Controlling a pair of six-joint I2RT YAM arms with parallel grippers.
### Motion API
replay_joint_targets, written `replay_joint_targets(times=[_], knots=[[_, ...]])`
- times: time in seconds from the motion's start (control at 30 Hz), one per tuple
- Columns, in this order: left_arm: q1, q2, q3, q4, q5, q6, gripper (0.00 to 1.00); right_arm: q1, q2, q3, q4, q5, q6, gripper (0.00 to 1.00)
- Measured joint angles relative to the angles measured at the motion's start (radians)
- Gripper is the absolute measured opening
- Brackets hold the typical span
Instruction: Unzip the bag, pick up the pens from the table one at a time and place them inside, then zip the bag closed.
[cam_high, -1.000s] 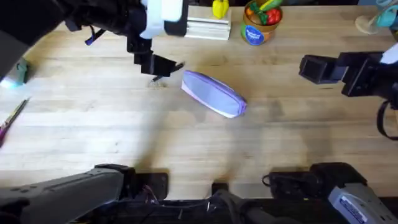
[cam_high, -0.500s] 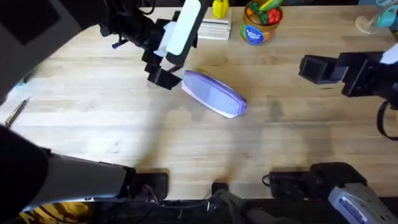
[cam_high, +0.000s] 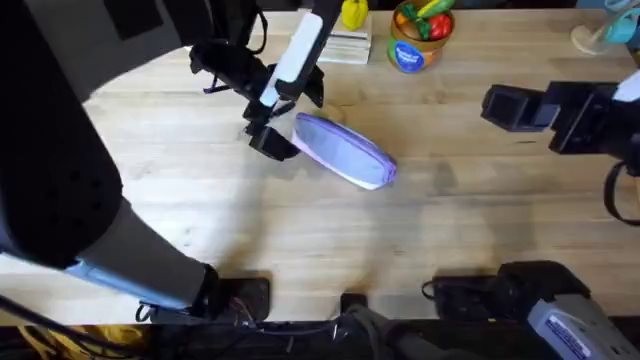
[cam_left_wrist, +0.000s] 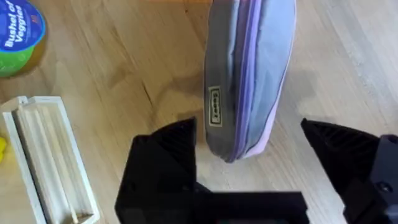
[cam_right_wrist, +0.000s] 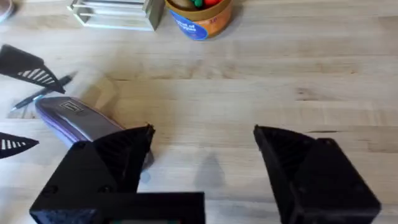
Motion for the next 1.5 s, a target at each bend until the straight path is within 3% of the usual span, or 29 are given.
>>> replay_joint_targets(times=[0.6,0.7,0.83,0.9,1.23,1.5], knots=[[0.0,0.002,0.0,0.002,0.016,0.003,0.992,0.0,0.0,0.0,0.0,0.0,0.004,0.996],[0.0,0.002,0.0,0.002,0.017,0.004,0.715,0.0,0.0,0.0,0.0,0.0,0.004,0.996],[0.0,0.002,0.0,0.005,0.019,0.007,0.218,0.0,0.0,0.0,0.0,0.0,0.004,0.996],[0.0,0.002,0.0,0.006,0.02,0.01,0.064,0.0,0.0,0.0,-0.003,0.0,0.004,0.996],[-0.001,0.002,0.0,0.005,0.019,0.01,0.043,0.0,0.0,0.0,-0.105,-0.012,0.145,0.995],[-0.001,0.002,0.0,0.005,0.019,0.01,0.043,0.047,0.0,-0.013,-0.129,-0.185,0.161,0.997]])
